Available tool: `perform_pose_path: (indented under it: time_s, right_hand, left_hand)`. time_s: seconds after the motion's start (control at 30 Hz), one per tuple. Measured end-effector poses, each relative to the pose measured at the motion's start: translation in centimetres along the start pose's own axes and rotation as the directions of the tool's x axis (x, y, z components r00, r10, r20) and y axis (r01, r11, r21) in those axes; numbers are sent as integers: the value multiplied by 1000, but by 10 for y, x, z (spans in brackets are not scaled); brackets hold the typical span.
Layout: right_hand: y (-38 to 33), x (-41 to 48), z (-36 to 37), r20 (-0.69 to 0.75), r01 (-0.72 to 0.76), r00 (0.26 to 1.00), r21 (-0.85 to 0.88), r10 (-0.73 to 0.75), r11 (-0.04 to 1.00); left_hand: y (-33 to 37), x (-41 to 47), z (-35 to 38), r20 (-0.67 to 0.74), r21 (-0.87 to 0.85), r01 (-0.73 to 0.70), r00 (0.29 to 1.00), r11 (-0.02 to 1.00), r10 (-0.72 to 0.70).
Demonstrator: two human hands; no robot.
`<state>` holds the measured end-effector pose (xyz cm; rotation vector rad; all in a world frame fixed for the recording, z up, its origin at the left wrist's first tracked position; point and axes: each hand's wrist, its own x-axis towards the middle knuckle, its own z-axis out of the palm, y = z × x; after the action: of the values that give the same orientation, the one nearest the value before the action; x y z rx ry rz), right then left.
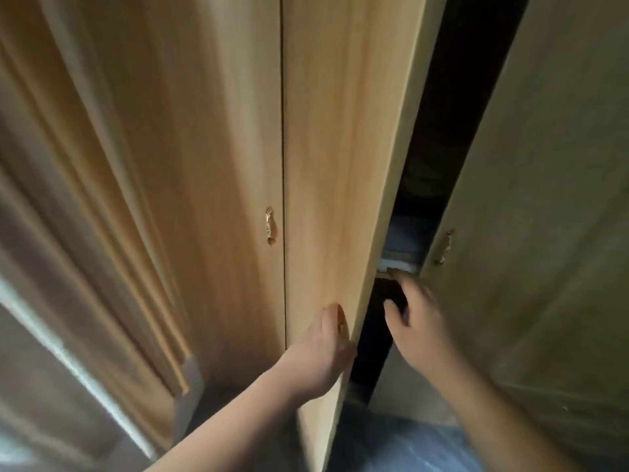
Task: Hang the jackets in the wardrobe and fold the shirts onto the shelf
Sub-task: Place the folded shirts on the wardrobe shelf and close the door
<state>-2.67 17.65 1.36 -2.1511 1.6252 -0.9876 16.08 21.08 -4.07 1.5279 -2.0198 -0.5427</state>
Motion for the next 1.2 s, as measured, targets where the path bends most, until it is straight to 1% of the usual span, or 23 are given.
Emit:
perform_pose_path:
  time_s: [0.07,0.13,0.2,0.27,0.33,0.43,0.5,0.63,0.7,0.73,0.83,0.93,1.03,1.2]
  right_hand:
    - [18,5,-15,-11,-46,999,7,46,999]
    - [40,13,-30,-45,-62,997,8,62,998]
    - [62,24,-44,-108,-22,994,15,23,1000]
    - [83,39,-58,-142,35,989,-14,-37,999]
    - [103,61,-72,-141,112,981,-140,-132,984]
    - [132,108,-88,-56,275,946,-380,-318,883]
    - [149,143,-95,23,333,929,-488,-370,806]
    - [186,200,-97,127,419,892,-595,-435,686]
    - [202,221,-95,180,472,861,-631,-475,616]
    - [207,229,-95,196,486,850,-650,-489,584]
    - [219,245,-94,211,499,828,-699,-519,512]
    - [227,256,-90,221,492,826,-732,-519,472]
    - [233,262,-84,216,480,831,-744,-513,464]
    - [237,265,-76,170,451,834,-758,-524,471]
  left_hand:
    - [11,37,22,-3,-18,11,1000,1000,-11]
    - [25,74,41,-15,-80,24,1000,996,-25]
    - [37,112,64,-33,-146,-6,999,989,1]
    - [48,150,83,-37,-127,-26,999,992,21]
    - [54,187,101,-84,-103,-54,995,993,45]
    - [60,239,124,-143,-83,-42,989,996,30]
    - [63,265,138,-173,-82,7,985,997,-21]
    - [70,301,148,-238,-125,95,964,988,-123]
    - [71,313,149,-305,-137,100,942,985,-138]
    - [70,318,149,-315,-131,102,939,986,-138]
    - [66,330,153,-320,-125,117,935,985,-152]
    - [59,340,158,-304,-89,159,936,983,-179]
    - [57,346,159,-296,-77,169,937,983,-184]
    - [58,352,159,-301,-74,193,931,978,-206]
